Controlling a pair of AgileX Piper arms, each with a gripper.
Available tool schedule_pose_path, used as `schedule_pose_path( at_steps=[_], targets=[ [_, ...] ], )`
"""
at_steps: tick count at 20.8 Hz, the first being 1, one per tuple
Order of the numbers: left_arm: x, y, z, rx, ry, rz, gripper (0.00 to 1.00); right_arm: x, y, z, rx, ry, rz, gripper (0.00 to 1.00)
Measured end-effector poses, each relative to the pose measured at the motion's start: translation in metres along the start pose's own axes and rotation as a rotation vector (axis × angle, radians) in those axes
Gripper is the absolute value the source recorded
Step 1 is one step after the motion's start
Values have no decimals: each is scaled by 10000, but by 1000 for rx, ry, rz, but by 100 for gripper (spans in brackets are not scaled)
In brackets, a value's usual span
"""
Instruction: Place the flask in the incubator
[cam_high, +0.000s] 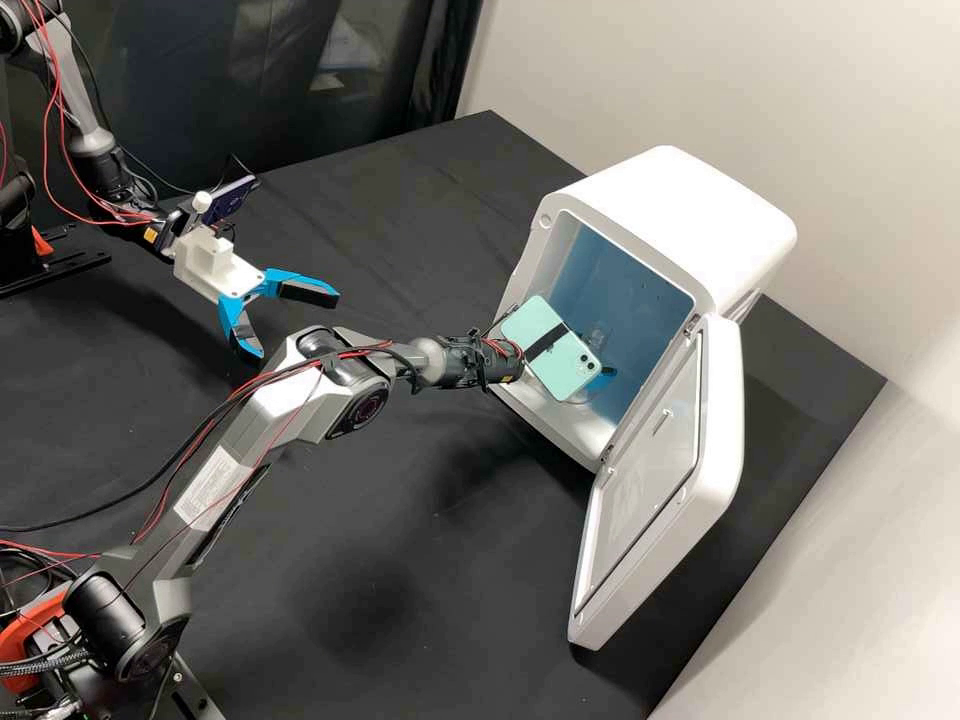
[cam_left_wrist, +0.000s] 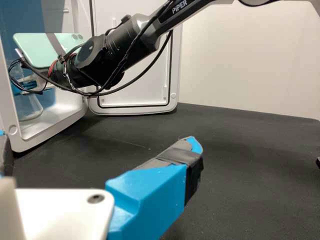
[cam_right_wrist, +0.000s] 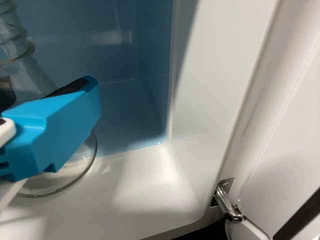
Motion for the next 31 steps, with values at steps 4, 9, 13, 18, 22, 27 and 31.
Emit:
schedule_pose_path(
  at_steps=[4, 9, 13, 18, 22, 27, 31],
  targets=[
    [0, 0, 0, 0, 0, 0, 100, 10, -21, 20, -3, -4, -4, 100],
    [0, 0, 0, 0, 0, 0, 100, 29, -61, 57, -29, -12, -11, 100],
    [0, 0, 0, 0, 0, 0, 100, 37, -81, 75, -29, -16, -16, 100],
    [0, 0, 0, 0, 0, 0, 100, 69, -115, 157, -31, -34, -36, 100],
    [0, 0, 0, 0, 0, 0, 100, 91, -69, 218, -22, -48, -32, 100],
    [0, 0, 0, 0, 0, 0, 100, 121, -25, 300, -14, -66, -25, 100],
    [0, 0, 0, 0, 0, 0, 100, 126, -13, 319, -15, -64, -29, 100]
  ],
)
